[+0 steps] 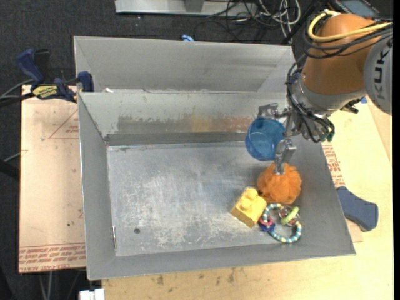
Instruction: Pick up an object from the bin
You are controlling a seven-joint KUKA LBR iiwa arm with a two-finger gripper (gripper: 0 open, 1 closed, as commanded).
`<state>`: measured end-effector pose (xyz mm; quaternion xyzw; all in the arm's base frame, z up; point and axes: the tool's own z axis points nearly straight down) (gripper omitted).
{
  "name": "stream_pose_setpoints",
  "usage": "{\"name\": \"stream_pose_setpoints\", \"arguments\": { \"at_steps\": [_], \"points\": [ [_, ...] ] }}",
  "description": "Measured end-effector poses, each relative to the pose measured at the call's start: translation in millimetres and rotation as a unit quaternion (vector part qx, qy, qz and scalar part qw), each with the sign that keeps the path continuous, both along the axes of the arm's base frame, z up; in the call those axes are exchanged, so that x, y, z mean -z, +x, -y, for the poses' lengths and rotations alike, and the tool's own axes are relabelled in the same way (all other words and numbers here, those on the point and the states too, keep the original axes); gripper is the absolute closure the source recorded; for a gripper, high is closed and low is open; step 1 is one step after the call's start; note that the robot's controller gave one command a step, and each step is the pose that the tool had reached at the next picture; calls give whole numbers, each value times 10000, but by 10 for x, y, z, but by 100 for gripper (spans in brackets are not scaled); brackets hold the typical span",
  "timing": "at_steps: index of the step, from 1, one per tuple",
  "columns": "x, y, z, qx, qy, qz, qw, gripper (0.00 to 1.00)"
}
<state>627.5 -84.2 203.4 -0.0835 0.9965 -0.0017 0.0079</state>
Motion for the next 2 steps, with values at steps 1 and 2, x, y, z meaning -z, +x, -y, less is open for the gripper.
{"name": "stream_pose_setpoints", "arguments": {
  "at_steps": [1,2],
  "points": [
    [690,-11,132,385,21,-40,9992,0],
    [1232,138,347,-195,63,-48,9998,100]
  ]
}}
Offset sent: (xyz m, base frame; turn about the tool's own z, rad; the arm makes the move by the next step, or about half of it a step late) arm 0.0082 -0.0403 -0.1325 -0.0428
